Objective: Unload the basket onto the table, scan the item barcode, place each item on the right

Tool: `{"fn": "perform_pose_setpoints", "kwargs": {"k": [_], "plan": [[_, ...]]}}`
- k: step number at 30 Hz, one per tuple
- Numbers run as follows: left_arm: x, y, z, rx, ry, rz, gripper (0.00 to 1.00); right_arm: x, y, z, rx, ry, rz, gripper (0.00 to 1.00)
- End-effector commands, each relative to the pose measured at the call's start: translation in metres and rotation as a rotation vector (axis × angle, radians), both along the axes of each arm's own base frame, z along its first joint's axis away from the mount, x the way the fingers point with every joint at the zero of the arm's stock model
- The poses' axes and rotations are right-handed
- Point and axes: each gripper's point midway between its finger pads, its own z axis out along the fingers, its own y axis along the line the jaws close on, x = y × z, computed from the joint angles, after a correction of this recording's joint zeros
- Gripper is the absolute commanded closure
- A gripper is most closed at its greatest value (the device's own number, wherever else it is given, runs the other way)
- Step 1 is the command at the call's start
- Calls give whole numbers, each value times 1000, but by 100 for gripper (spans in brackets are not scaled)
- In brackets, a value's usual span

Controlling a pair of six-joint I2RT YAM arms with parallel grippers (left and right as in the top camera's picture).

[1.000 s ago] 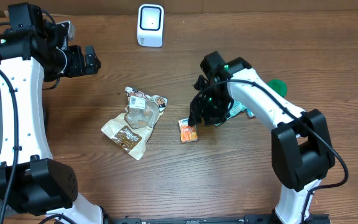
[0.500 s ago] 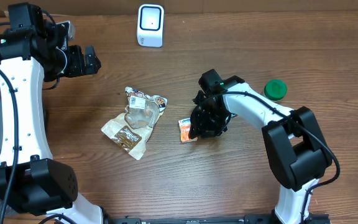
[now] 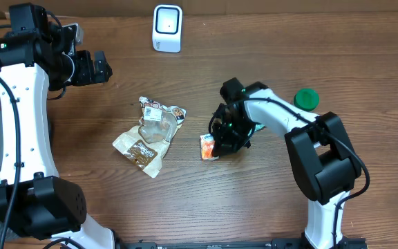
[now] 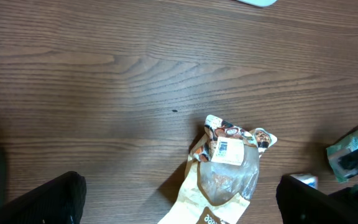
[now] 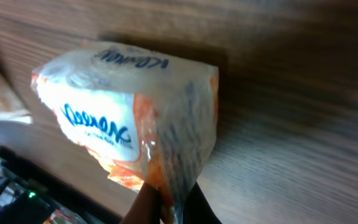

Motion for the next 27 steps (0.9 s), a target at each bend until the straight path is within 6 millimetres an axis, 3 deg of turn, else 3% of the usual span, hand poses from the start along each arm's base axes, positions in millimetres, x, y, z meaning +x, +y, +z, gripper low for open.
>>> {"fn": "perform_pose_setpoints", "kwargs": {"k": [1,5,8,11,14,19,27], "plan": [[2,-4,-2,-2,0,-25,0,47,13,49,150,-140,2,96],[2,-3,-2,-1,0,-23,1,91,38,118,352,-301,5,96],[2,-4,-2,-2,0,-24,0,114,62,169,558,-425,44,96],[2,-4,-2,-2,0,-24,0,115,82,211,793,-483,111,96],[2,-3,-2,-1,0,-22,0,101,92,250,1037,-480,204,96],[1,3,-2,-1,1,-8,0,84,85,282,1244,-431,285,96],[2,-9,-2,-2,0,-37,0,84,79,288,1271,-410,280,96]]}}
